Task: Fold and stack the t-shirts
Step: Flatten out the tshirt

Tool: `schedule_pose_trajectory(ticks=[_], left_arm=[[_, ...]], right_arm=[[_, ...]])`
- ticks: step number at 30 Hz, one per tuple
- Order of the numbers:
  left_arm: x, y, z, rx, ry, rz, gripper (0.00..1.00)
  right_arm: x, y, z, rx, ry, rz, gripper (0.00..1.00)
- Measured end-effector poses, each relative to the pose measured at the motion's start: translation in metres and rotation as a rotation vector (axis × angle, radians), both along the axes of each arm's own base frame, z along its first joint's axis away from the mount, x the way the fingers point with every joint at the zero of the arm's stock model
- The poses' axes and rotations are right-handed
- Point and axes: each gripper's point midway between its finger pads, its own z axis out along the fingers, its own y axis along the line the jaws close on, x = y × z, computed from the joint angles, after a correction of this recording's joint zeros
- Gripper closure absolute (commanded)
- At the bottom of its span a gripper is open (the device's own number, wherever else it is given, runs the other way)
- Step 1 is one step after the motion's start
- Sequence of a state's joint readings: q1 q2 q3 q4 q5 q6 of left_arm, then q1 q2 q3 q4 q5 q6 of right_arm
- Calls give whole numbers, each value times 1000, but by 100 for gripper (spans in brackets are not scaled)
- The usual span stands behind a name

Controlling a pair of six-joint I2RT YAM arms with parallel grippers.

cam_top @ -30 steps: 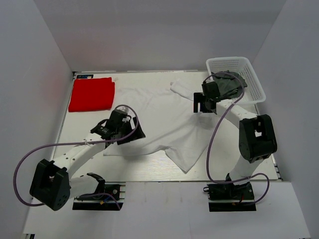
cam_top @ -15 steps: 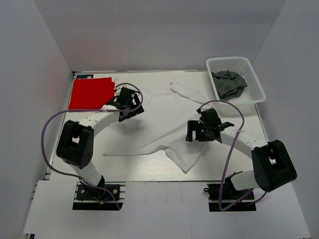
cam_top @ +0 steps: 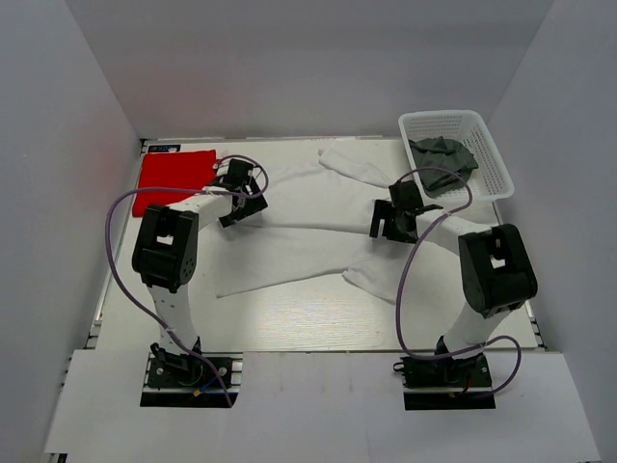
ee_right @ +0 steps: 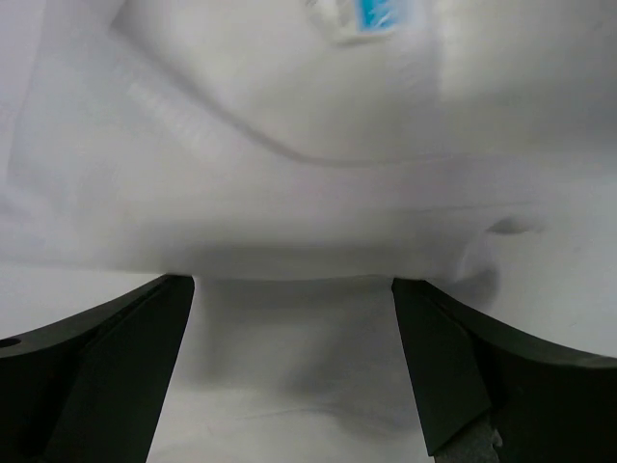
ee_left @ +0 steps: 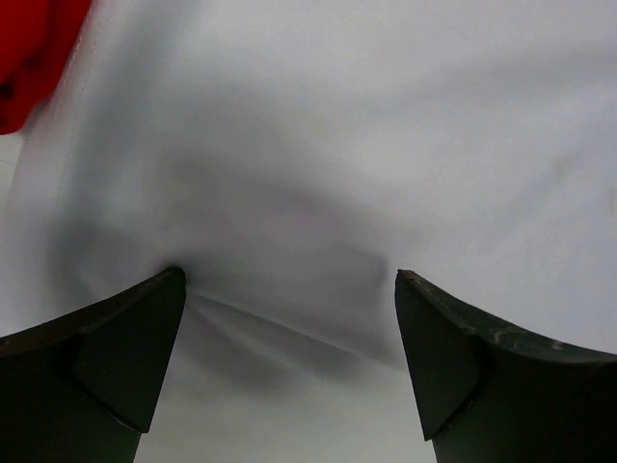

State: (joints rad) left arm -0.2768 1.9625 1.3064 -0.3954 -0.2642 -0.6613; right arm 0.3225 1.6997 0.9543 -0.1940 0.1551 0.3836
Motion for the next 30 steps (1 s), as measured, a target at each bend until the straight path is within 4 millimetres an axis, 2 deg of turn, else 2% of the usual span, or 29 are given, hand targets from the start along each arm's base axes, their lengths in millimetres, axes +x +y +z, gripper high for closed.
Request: schedule_pose_trajectory(ticks=[3, 7, 9, 11, 15, 16, 18, 20, 22, 25, 28, 30], left_arm=[[2, 0, 1, -8, -4, -11, 0], [3, -6, 3, -23, -10, -58, 0], [3, -11, 5, -42, -13, -89, 0], [2, -16, 11, -59, -19, -115, 0], [-5, -24, 39, -102, -65, -147, 0], [-12, -23, 50, -115, -87, -146, 0], [-34, -20, 72, -143, -121, -140, 0], [-58, -18, 91, -179, -165, -135, 0], [-87, -17, 97, -227, -187, -138, 0], [-129, -19, 79, -301, -173, -155, 0], [-173, -17, 33, -337, -60, -152, 0], [-194, -14, 9, -338, 16, -139, 0]], right_arm=[[17, -20, 0, -54, 2, -47, 10], [8, -33, 2, -119, 35, -8, 10], [0, -28, 13, -119, 22, 45, 10], [-7, -19, 33, -92, -25, 98, 10], [-29, 4, 76, 17, -153, 177, 10], [-39, 12, 82, 64, -181, 206, 10], [-62, 25, 83, 143, -182, 254, 10], [-83, 37, 75, 212, -155, 294, 10], [-107, 44, 59, 265, -94, 314, 10], [-139, 47, 32, 306, 8, 315, 10], [-154, 45, 15, 324, 58, 289, 10], [-156, 44, 12, 332, 68, 269, 10]])
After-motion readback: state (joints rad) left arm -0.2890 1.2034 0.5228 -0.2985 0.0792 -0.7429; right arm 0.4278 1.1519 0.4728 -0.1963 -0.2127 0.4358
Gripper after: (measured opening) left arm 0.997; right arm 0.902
